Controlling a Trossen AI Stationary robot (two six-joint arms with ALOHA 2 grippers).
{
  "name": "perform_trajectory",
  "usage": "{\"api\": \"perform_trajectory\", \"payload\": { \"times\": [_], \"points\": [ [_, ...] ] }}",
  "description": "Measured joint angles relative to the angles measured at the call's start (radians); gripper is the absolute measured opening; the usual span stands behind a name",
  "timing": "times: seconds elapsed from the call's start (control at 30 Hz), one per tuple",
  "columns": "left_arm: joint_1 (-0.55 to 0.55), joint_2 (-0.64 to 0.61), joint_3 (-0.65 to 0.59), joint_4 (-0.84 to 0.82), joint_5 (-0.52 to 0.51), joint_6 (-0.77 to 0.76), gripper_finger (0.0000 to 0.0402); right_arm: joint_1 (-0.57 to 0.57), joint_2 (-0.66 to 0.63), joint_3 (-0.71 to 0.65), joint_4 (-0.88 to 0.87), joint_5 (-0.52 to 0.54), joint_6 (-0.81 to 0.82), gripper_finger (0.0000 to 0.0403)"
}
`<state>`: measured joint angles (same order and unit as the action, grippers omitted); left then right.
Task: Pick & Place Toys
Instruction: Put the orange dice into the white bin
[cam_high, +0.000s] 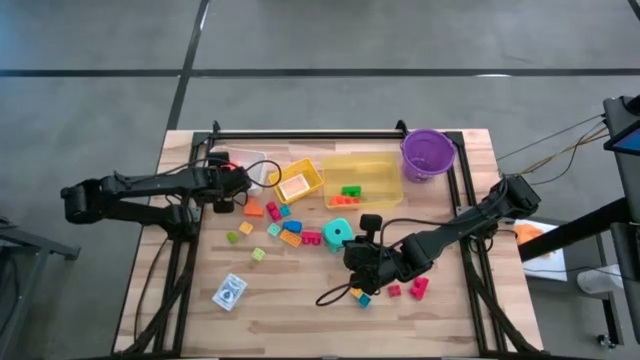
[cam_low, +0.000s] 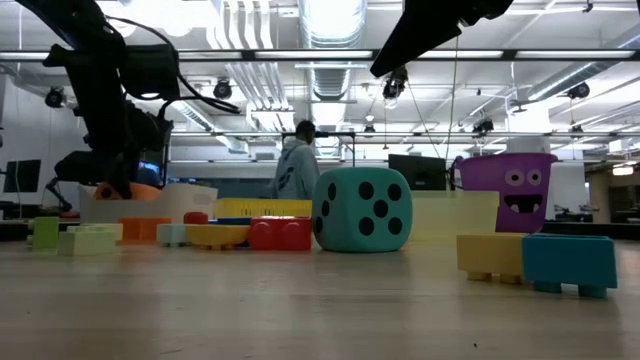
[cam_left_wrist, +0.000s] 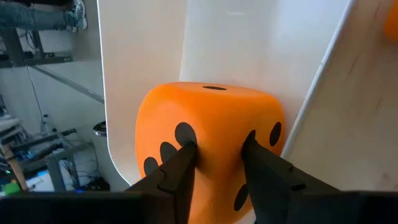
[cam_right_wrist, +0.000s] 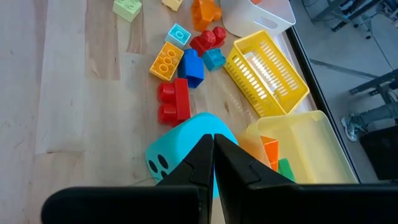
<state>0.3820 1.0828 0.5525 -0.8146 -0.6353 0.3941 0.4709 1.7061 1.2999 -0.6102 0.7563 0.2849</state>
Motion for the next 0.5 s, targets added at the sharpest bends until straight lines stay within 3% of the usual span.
{"api": "perform_trajectory", "payload": {
  "times": [0.27, 0.5],
  "points": [
    [0.000, 0.001, 0.004, -0.001, 0.004, -0.055, 0.0176, 0.000, 0.000, 0.000, 0.000, 0.000, 0.000, 0.0009],
    [0.000, 0.001, 0.003, -0.032, 0.000, -0.077, 0.0182, 0.000, 0.000, 0.000, 0.001, 0.000, 0.000, 0.0009]
  ]
}}
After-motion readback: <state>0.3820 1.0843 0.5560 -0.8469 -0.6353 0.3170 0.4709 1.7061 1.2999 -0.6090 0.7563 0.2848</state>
